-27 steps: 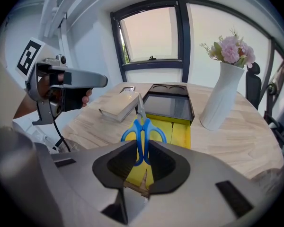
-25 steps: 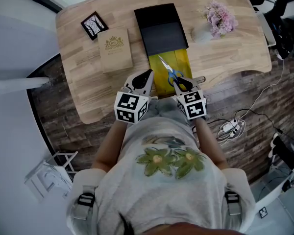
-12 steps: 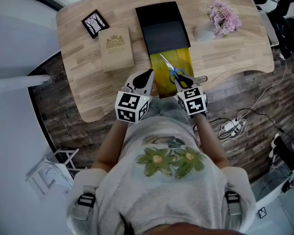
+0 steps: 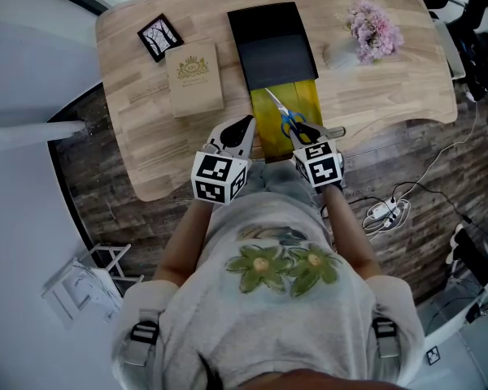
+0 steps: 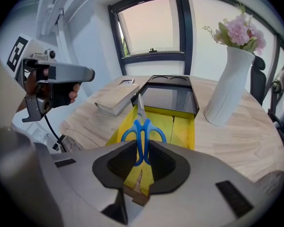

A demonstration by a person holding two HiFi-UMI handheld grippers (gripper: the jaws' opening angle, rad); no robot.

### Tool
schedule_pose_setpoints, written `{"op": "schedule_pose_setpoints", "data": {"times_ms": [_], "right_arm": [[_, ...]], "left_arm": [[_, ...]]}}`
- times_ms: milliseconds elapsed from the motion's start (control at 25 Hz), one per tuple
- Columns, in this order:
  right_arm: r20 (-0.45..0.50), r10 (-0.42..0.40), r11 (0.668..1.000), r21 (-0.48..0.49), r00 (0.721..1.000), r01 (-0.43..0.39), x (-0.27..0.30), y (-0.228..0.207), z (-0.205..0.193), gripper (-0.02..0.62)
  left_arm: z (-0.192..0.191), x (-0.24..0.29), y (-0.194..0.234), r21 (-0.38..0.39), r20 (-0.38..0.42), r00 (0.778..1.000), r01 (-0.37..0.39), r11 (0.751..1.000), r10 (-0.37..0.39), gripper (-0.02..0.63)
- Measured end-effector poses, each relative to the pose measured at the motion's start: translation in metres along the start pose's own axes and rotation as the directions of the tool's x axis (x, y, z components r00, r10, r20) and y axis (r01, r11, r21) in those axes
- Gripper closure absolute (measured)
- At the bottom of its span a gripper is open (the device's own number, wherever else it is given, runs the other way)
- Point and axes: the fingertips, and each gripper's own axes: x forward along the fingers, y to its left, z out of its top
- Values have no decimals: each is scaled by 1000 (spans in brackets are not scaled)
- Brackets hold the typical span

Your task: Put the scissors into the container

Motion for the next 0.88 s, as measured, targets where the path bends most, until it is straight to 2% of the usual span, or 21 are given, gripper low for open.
{"op": "schedule_pose_setpoints", "data": {"times_ms": [880], "right_arm": [[-68,17,999,-31,998,-20,21,-6,-13,520]], "left_arm": [[-3,7,5,-9,-10,1000,-8,1000,8,600]]}}
